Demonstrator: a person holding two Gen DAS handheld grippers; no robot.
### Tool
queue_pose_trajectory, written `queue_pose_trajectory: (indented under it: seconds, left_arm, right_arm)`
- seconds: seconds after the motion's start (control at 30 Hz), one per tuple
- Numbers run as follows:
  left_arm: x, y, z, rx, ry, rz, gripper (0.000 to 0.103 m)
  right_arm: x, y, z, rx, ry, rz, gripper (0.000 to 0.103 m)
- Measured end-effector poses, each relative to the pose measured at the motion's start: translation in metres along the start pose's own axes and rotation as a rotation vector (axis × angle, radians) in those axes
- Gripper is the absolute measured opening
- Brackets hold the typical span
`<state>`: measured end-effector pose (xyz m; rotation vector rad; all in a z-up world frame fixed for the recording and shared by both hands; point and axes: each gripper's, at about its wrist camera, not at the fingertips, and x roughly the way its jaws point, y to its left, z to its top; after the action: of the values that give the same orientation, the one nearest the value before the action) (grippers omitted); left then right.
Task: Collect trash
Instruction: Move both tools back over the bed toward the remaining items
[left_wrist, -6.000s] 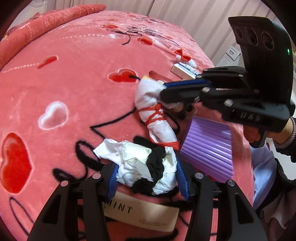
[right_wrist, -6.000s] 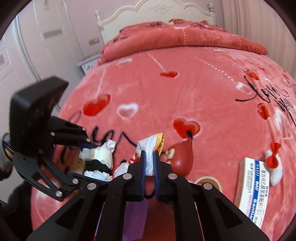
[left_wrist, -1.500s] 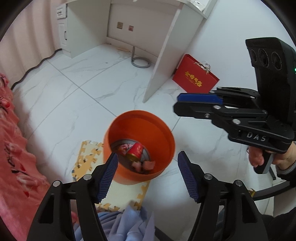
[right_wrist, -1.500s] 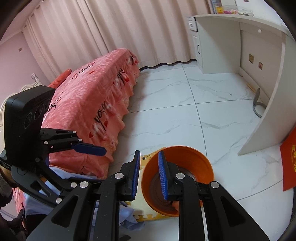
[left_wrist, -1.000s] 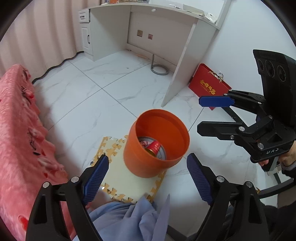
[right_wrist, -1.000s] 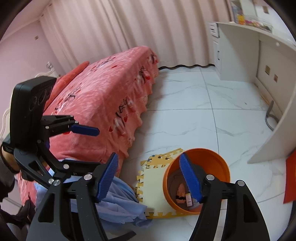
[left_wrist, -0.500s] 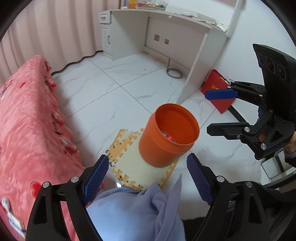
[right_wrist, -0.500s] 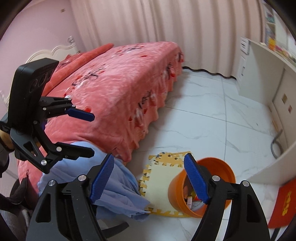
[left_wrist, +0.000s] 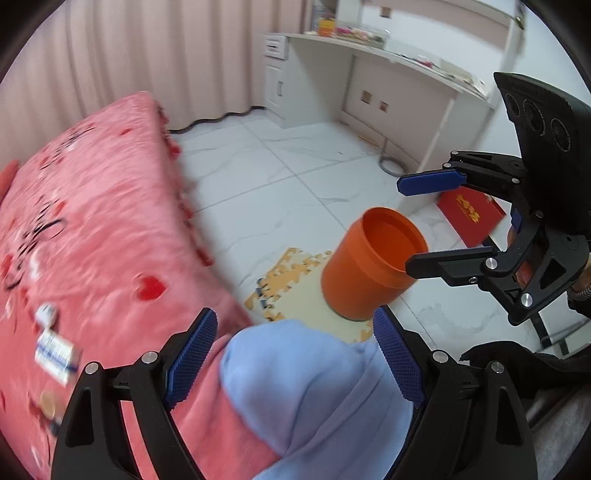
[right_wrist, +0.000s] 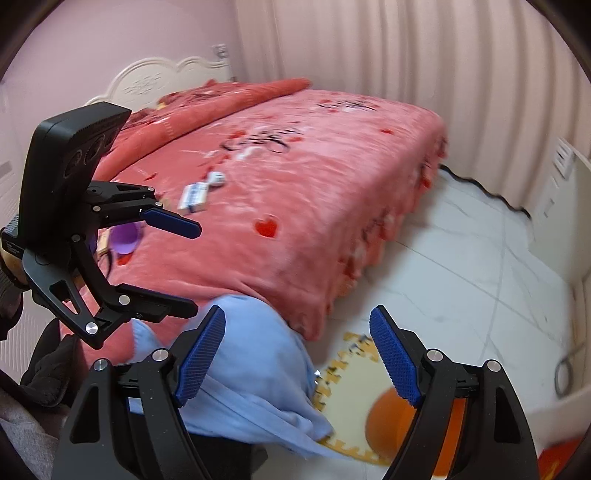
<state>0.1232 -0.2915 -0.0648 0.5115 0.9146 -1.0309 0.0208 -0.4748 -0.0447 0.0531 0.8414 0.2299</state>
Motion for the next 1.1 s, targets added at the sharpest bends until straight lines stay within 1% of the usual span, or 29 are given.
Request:
queue_pose_trajectory:
  seconds: [0.03, 0.07, 0.43, 0.47, 0.67, 0.77, 0.87, 1.0, 1.1]
  left_arm:
    - [-0.006, 0.004, -0.005, -0.013, -0.004, 0.007, 0.09]
    - [-0.015, 0.011, -0.013, -0.033, -0.013, 0.026, 0.09]
    - [-0.075, 0.073, -0.08, -0.205, -0.039, 0.148, 0.09]
    - [-0.081, 0.081, -0.088, -0.226, -0.04, 0.165, 0.09]
    - [-0.107, 0.125, -0.126, -0.331, -0.041, 0.215, 0.09]
    - [-0.116, 0.148, -0.139, -0.369, -0.034, 0.24, 0.09]
    - [-0.121, 0.171, -0.145, -0.402, -0.037, 0.255, 0.09]
    - [-0.126, 0.205, -0.15, -0.443, -0.046, 0.262, 0.09]
    - [-0.119, 0.229, -0.152, -0.464, -0.034, 0.263, 0.09]
  right_arm:
    - [0.003, 0.007, 0.005, -0.013, 0.0, 0.011, 0.081]
    - [0.006, 0.015, 0.009, -0.027, 0.0, 0.022, 0.082]
    - [0.058, 0.118, 0.058, -0.197, 0.016, 0.17, 0.082]
    - [0.065, 0.13, 0.063, -0.217, 0.02, 0.188, 0.082]
    - [0.097, 0.18, 0.089, -0.298, 0.031, 0.253, 0.082]
    - [0.112, 0.198, 0.101, -0.319, 0.039, 0.276, 0.082]
    - [0.131, 0.213, 0.115, -0.342, 0.05, 0.297, 0.082]
    - [0.154, 0.223, 0.13, -0.354, 0.062, 0.312, 0.082]
    - [0.172, 0.228, 0.139, -0.357, 0.076, 0.314, 0.082]
